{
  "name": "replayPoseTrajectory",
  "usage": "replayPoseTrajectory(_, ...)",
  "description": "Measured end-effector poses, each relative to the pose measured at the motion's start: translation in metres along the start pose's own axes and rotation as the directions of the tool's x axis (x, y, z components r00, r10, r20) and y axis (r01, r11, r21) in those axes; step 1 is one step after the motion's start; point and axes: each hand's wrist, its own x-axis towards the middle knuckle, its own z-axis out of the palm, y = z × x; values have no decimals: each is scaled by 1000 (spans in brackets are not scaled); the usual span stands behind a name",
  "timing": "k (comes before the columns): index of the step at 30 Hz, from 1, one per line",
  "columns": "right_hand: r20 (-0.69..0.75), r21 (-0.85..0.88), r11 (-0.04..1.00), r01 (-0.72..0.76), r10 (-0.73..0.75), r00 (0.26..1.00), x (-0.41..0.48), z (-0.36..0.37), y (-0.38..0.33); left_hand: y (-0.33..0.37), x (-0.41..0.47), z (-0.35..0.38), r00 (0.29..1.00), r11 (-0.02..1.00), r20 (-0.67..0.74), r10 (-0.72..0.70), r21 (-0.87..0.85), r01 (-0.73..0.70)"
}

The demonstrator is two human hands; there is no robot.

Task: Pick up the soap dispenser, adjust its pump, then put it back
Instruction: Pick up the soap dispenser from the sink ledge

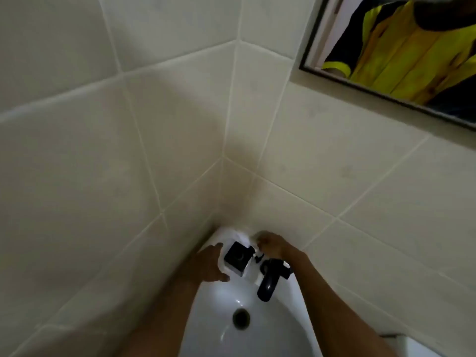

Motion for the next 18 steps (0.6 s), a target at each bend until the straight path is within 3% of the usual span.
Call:
replayPoseTrajectory(4,112,-17,1000,-22,24,993,30,7,5,-9,22,37,987,978,-59,-147,-158,136)
replayPoseTrajectory(10,182,-9,999,-43,44,982,56,18,13,-2,43,61,957,913,-224,-185,-400,83)
replayPoseTrajectory(18,200,-54,998,-40,50,979,67,19,17,-8,60,88,907,883,-343,-244,-466,61)
